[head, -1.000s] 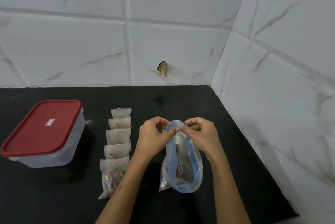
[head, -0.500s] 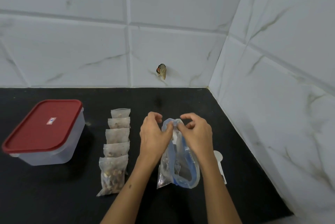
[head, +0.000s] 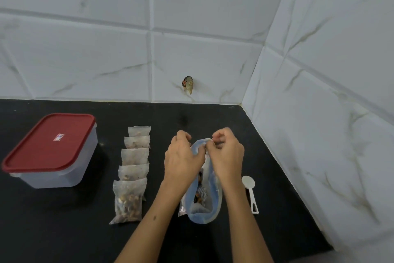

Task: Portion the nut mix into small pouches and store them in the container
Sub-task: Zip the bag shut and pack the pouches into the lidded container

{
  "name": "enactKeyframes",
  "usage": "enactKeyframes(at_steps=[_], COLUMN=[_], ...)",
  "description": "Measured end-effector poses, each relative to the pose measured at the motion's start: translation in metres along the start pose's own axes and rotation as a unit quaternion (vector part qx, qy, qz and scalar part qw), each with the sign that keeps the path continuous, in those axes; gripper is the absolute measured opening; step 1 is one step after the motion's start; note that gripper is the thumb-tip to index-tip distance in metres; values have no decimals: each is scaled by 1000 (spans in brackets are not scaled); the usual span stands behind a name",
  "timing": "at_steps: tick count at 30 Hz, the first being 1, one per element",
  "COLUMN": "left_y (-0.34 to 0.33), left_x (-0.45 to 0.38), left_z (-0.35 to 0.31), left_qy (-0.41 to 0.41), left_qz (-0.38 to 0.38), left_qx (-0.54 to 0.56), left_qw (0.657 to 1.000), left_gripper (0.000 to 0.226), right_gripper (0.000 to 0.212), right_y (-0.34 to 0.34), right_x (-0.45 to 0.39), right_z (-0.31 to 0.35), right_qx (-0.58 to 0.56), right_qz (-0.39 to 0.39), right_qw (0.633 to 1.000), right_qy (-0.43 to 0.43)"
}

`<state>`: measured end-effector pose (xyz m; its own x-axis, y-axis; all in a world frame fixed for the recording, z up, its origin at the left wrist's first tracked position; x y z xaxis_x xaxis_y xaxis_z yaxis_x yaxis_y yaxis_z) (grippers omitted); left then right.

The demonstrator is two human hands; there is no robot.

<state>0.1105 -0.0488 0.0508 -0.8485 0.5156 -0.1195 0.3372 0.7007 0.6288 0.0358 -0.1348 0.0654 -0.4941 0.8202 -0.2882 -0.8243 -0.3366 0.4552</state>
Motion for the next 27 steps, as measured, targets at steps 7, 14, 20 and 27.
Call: enactKeyframes(at_steps=[7,14,20,27], left_y=[16,12,16,22], left_x=[6,13,16,-1], left_z=[12,12,12,35], left_qy=[114,87,5,94], left_qz=[194,178,43,84], left_qx=[-68,37,-93,79], left_qw=[972,980,995,989], left_gripper=[43,29,11,31], right_gripper=[49,11,18,27], right_y=[31,25,0,18], right_x=[22,37,29,18], right_z=[-23,-23,2,-12], right_qx=[-47,20,235,25], right_qz=[93,97,-75,48], right_qw=[976,978,969,985], right_qy=[-192,-185,-33,-163])
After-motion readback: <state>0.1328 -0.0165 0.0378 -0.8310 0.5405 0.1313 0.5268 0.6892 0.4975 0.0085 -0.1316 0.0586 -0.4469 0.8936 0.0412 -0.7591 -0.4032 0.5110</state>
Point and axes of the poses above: each hand's wrist, its own x-axis away from the middle knuckle, its own y-axis out of the back of the hand, z = x × y, the point moved 2 cm from there along -x, towards the middle knuckle, and after that the axes turned 4 degrees about -x, right-handed, at the moved point
